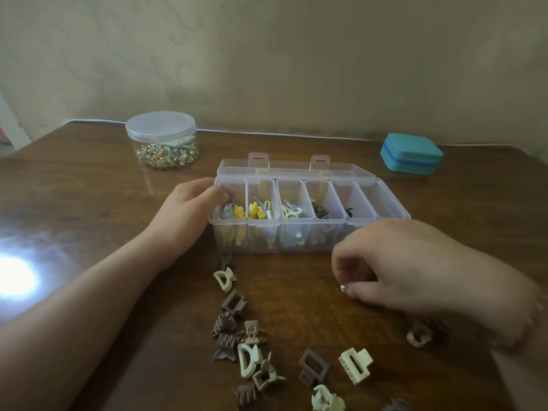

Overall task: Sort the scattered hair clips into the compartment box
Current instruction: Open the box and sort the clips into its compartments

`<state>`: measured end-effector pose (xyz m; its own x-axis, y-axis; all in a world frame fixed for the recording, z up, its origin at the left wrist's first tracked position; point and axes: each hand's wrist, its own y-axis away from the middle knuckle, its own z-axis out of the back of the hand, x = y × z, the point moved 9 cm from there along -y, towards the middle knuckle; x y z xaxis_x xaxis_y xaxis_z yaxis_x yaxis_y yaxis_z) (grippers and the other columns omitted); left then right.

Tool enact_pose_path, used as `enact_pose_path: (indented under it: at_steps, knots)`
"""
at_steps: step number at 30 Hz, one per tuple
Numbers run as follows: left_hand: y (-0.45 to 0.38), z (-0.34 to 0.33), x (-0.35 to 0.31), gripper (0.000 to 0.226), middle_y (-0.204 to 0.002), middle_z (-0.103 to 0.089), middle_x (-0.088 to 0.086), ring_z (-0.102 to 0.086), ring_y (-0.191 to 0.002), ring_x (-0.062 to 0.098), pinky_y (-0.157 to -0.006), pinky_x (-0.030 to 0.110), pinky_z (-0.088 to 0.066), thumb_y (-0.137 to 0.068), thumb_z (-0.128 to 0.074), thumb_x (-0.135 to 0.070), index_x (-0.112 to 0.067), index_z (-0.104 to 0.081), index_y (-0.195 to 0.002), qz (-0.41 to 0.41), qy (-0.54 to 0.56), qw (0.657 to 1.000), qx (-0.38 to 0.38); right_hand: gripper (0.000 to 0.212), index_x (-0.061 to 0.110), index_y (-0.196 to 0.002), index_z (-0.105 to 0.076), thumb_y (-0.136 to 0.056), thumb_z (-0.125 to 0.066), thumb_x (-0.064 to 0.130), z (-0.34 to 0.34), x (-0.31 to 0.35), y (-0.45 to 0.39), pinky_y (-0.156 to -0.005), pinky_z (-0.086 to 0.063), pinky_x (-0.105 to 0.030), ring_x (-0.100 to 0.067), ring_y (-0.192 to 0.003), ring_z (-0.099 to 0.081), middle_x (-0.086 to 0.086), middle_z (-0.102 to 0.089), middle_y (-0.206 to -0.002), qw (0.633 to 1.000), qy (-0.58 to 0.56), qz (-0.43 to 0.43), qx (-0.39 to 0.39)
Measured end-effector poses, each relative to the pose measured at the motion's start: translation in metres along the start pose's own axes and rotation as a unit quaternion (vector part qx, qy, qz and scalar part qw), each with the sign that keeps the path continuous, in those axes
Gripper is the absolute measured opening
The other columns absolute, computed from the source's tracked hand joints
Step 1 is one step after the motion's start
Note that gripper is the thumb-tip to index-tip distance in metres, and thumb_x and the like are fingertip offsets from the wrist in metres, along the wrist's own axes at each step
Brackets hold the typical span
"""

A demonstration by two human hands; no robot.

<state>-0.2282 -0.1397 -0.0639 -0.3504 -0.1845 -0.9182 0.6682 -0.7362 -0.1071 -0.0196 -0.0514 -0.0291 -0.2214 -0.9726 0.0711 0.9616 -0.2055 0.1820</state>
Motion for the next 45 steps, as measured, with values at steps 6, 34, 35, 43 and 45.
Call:
enact_pose_path:
  at_steps: [6,34,35,43,45]
  knots:
    - [0.0,0.0,0.001,0.042,-0.108,-0.073,-0.002,-0.063,-0.107,0.015,-0.098,0.04,-0.045,-0.074,-0.047,-0.038,-0.021,-0.075,-0.101,0.003,0.001,1.0,-0.006,0.009,0.033,-0.089,-0.067,-0.079,-0.067,0.034,0.049,0.006,-0.003,-0.061,-0.042,-0.006,0.018,-0.075,-0.053,0.022,-0.058,-0.074,0.946,-0.162,0.042,-0.279]
    - [0.001,0.001,0.0,0.035,-0.1,-0.076,-0.002,-0.065,-0.103,0.019,-0.096,0.043,-0.046,-0.075,-0.048,-0.034,-0.024,-0.076,-0.093,-0.002,0.008,1.0,-0.013,0.024,0.05,-0.11,-0.058,-0.087,-0.06,0.052,0.01,-0.035,0.016,-0.074,-0.049,-0.025,-0.006,-0.095,-0.054,0.02,-0.057,-0.102,0.986,0.048,-0.156,0.036]
    - [0.001,0.001,0.0,0.036,-0.101,-0.076,-0.001,-0.065,-0.103,0.019,-0.096,0.042,-0.046,-0.075,-0.047,-0.034,-0.024,-0.076,-0.094,-0.003,0.007,1.0,-0.012,0.021,0.049,-0.108,-0.059,-0.088,-0.06,0.05,0.012,-0.033,0.013,-0.071,-0.048,-0.023,-0.004,-0.094,-0.054,0.021,-0.058,-0.101,0.989,0.052,-0.14,0.023]
    - [0.001,0.0,-0.001,0.038,-0.102,-0.074,-0.001,-0.064,-0.1,0.016,-0.084,0.034,-0.045,-0.075,-0.047,-0.036,-0.021,-0.074,-0.097,-0.007,0.005,1.0,-0.006,0.009,0.038,-0.087,-0.068,-0.079,-0.072,0.038,0.066,-0.052,0.025,-0.053,-0.042,-0.016,0.002,-0.064,-0.058,0.02,-0.068,-0.079,0.925,-0.182,-0.091,-0.321]
    - [0.001,-0.001,-0.002,0.038,-0.103,-0.074,-0.004,-0.064,-0.101,0.013,-0.083,0.032,-0.046,-0.075,-0.047,-0.036,-0.022,-0.074,-0.098,-0.008,0.004,1.0,-0.006,0.012,0.033,-0.095,-0.07,-0.083,-0.071,0.035,0.065,-0.062,0.023,-0.058,-0.039,-0.018,0.012,-0.067,-0.055,0.019,-0.067,-0.079,0.902,-0.169,-0.117,-0.379]
